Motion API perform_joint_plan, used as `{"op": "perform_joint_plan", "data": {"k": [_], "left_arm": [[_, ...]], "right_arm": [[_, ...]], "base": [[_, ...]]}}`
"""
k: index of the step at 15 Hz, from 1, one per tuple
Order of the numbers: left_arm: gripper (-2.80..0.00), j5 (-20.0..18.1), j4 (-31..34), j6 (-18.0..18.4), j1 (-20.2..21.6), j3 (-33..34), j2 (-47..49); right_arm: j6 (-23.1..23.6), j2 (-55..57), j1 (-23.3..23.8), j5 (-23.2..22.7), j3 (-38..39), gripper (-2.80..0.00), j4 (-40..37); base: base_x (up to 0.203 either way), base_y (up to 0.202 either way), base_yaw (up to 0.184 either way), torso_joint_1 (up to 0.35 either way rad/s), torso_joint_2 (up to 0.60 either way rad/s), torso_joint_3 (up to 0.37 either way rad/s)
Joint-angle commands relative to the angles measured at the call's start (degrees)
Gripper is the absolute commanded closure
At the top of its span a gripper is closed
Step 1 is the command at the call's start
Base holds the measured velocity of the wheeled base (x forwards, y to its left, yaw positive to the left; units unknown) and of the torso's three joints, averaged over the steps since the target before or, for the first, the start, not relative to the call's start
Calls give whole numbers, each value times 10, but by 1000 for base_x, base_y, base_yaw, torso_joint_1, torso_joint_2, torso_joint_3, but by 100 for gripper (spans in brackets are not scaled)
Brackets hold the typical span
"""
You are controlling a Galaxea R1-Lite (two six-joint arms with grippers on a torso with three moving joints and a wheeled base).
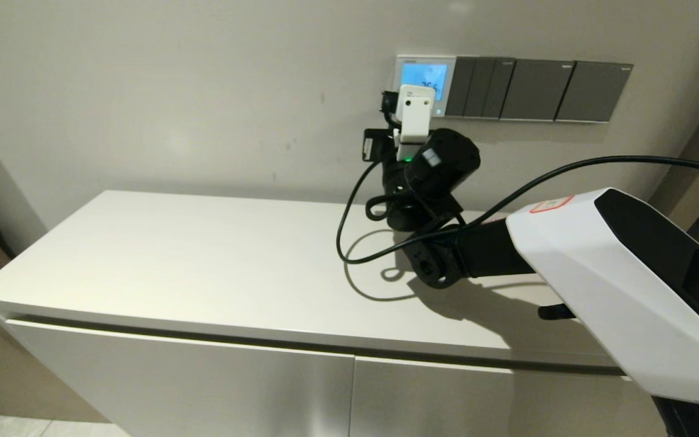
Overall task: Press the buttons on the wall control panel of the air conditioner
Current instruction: Press the temperature increase button
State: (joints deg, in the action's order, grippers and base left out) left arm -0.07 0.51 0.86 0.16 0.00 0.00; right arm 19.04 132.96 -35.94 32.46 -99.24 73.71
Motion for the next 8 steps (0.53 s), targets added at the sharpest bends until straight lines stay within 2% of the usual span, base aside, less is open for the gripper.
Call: {"op": "perform_joint_plan", "data": {"k": [1, 8], "left_arm": [[0, 0, 0, 0, 0, 0, 1], [0, 0, 0, 0, 0, 0, 0]], "right_arm": [[3, -3, -6, 3, 0, 0, 8], [3, -4, -8, 0, 8, 0, 7]], "base": [[0, 0, 0, 0, 0, 0], [0, 0, 0, 0, 0, 0]]}}
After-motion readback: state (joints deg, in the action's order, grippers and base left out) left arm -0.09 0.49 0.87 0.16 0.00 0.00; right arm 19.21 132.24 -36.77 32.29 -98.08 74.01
